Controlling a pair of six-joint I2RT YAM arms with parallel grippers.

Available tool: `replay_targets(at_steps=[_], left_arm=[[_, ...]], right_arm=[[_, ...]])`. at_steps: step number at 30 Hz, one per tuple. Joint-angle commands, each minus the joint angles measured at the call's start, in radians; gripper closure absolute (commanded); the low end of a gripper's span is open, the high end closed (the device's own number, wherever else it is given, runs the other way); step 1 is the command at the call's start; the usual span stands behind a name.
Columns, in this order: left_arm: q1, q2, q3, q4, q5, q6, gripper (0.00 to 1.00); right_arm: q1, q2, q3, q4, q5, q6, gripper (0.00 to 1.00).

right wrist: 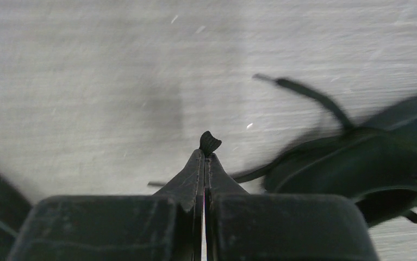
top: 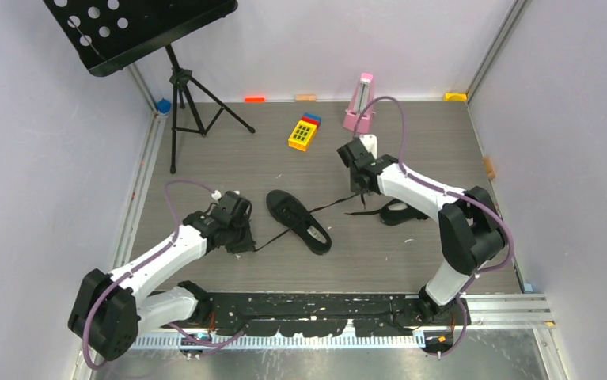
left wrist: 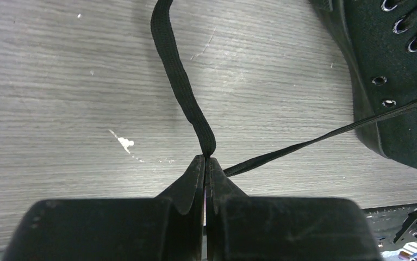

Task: Tie the shoes
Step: Adjust the shoe at the center of the board.

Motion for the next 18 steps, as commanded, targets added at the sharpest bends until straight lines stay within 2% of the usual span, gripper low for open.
replay_targets(at_steps=[1, 3, 6, 12, 18], left_arm=[[-0.001, 0.085, 0.071, 0.085, 0.018, 0.08, 1.0], [-0.001, 0.153, 0.108, 0.143, 0.057, 0.096, 1.0], [-0.002, 0.262, 0.147, 0.243, 0.113, 0.101, 1.0], [0.0, 0.447, 0.209, 0.376, 0.106, 0.098, 1.0], [0.012, 0.582, 0.293, 0.444, 0.118, 0.127, 1.0]], right_arm=[[0.081, -0.028, -0.075, 0.077, -0.171, -0.025, 1.0], [0.123, -0.036, -0.106, 0.084, -0.196, -0.028, 1.0], [0.18, -0.06, -0.155, 0.073, -0.207, -0.024, 0.92], [0.19, -0.239, -0.276, 0.092, -0.341, -0.024, 0.52], [0.19, -0.311, -0.277, 0.119, -0.46, -0.025, 0.39]])
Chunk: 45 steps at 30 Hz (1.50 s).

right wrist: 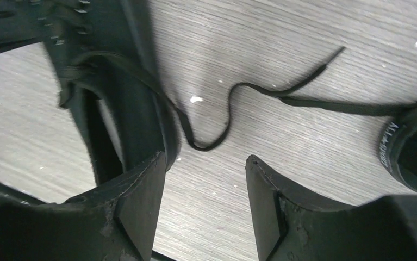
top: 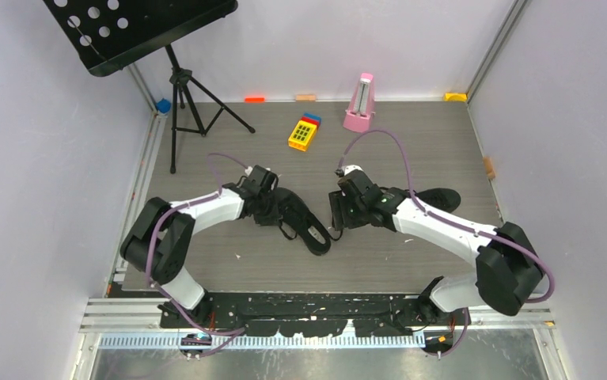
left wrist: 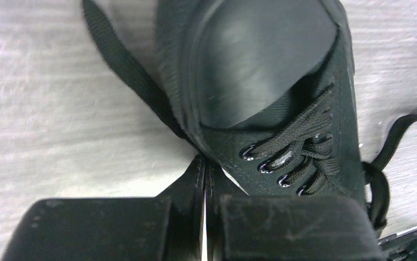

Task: Tie the shoes
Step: Adjust the shoe at the center of the board.

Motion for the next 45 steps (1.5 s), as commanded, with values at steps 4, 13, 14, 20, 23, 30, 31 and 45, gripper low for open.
replay_targets(at_steps=[4, 13, 14, 20, 23, 30, 31, 45], left_arm=[[0.025, 0.152, 0.151, 0.14, 0.056, 0.073, 1.0], [0.043, 0.141, 0.189, 0.083, 0.056, 0.093, 1.0], [0.046, 0.123, 0.18, 0.074, 0.051, 0.097, 1.0], [0.063, 0.004, 0.126, 0.019, 0.06, 0.113, 1.0], [0.066, -0.045, 0.108, -0.009, 0.054, 0.122, 1.0], [0.08, -0.108, 0.08, -0.039, 0.037, 0.15, 1.0], [0.081, -0.108, 0.079, -0.039, 0.042, 0.152, 1.0], [0.141, 0.037, 0.137, 0.048, 0.131, 0.149, 1.0]], right_arm=[[0.001, 0.028, 0.051, 0.1, -0.195, 0.006, 0.36], [0.02, 0.119, 0.099, 0.156, -0.184, 0.082, 0.28], [0.024, 0.124, 0.099, 0.163, -0.188, 0.09, 0.24], [0.057, 0.144, 0.117, 0.219, -0.129, 0.191, 0.14], [0.09, 0.18, 0.143, 0.227, -0.059, 0.216, 0.14], [0.11, 0.263, 0.178, 0.218, 0.04, 0.24, 0.24], [0.111, 0.271, 0.182, 0.212, 0.053, 0.24, 0.27], [0.07, 0.368, 0.311, 0.21, 0.191, 0.165, 1.0]])
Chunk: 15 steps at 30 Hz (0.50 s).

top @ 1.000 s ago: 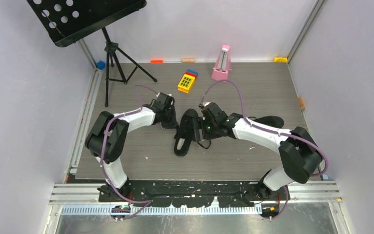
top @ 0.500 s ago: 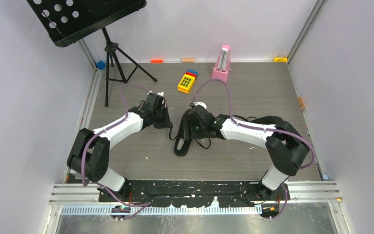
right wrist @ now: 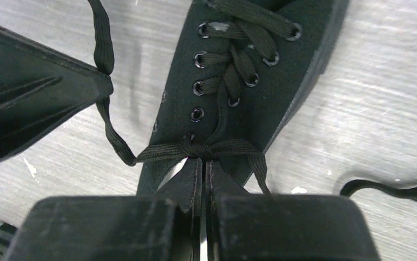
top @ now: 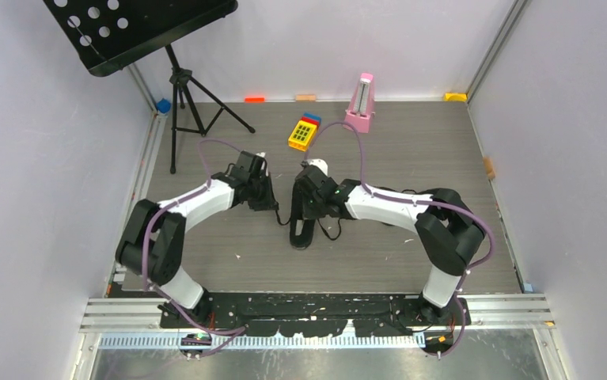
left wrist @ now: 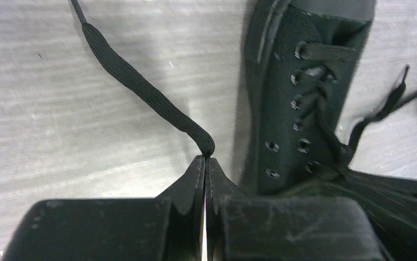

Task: Tie the shoes
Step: Adjust the shoe at the center of the board.

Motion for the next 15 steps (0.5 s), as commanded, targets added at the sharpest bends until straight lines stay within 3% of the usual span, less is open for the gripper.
replay_targets(at_steps=[1, 5, 9, 13, 15], left_arm=[[0.063, 0.107, 0.076, 0.062, 0.082, 0.007, 1.0], [0.101, 0.179, 0.114, 0.125, 0.184, -0.002, 1.0], [0.105, 0.184, 0.135, 0.128, 0.158, 0.023, 1.0], [0.108, 0.156, 0.136, 0.124, 0.158, 0.028, 1.0], [0.109, 0.134, 0.126, 0.126, 0.154, 0.03, 1.0]], right_arm=[[-0.07, 0.008, 0.054, 0.056, 0.134, -0.042, 1.0], [-0.147, 0.037, 0.088, 0.071, 0.03, -0.096, 1.0], [-0.19, 0.068, 0.124, 0.074, -0.089, -0.148, 1.0], [-0.192, 0.047, 0.13, 0.051, -0.099, -0.173, 0.96], [-0.191, 0.028, 0.125, 0.041, -0.111, -0.166, 0.99]])
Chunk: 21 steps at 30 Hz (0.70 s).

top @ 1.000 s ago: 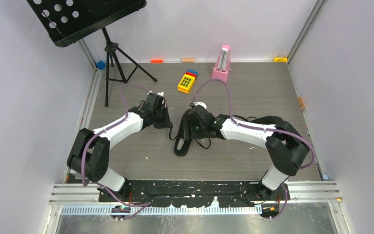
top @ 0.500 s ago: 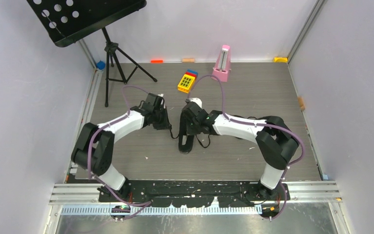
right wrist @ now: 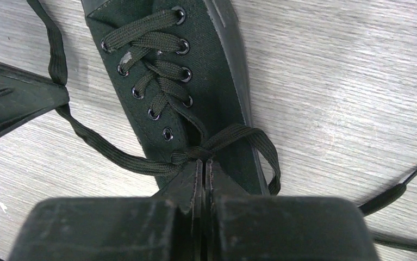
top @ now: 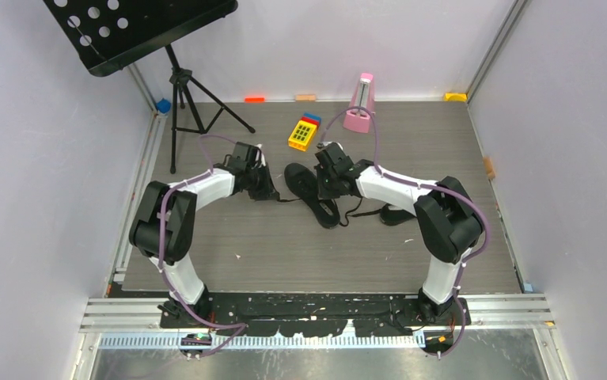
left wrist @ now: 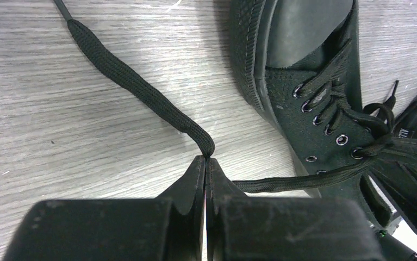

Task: Tie the shoes
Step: Adjust the shoe at the center of the board.

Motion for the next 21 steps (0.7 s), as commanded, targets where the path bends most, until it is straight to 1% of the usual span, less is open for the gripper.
replay_targets(at_steps=[1, 3, 5, 8, 10, 11, 12, 15, 19, 21], left_arm=[[0.002, -0.077, 0.013, 0.039, 0.014, 0.022, 1.0], [0.002, -0.092, 0.008, 0.033, 0.008, 0.024, 1.0], [0.004, -0.101, 0.012, 0.009, 0.006, 0.032, 1.0], [0.005, -0.104, 0.009, 0.006, -0.004, 0.04, 1.0], [0.007, -0.104, 0.007, 0.007, 0.007, 0.047, 1.0], [0.007, -0.108, 0.003, 0.004, 0.01, 0.054, 1.0], [0.007, -0.114, -0.003, 0.004, 0.011, 0.062, 1.0], [0.007, -0.144, -0.037, 0.008, -0.005, 0.083, 1.0], [0.007, -0.206, -0.085, 0.013, -0.022, 0.082, 1.0], [0.007, -0.243, -0.116, 0.027, -0.025, 0.078, 0.98]], right_arm=[[0.003, -0.043, 0.043, 0.058, -0.027, -0.021, 1.0], [0.004, -0.056, 0.036, 0.065, -0.048, 0.006, 1.0], [0.009, -0.07, 0.011, 0.109, -0.109, 0.042, 1.0], [0.029, -0.081, -0.003, 0.134, -0.097, 0.069, 0.99], [0.028, -0.083, 0.013, 0.104, -0.053, 0.073, 0.92], [0.027, -0.087, 0.014, 0.09, -0.025, 0.066, 0.84], [0.025, -0.095, 0.01, 0.079, -0.017, 0.054, 0.73], [0.025, -0.171, -0.05, 0.069, -0.008, 0.028, 0.58], [0.009, -0.312, -0.17, 0.064, 0.005, 0.021, 0.54], [0.002, -0.375, -0.219, 0.057, 0.008, 0.009, 0.52]])
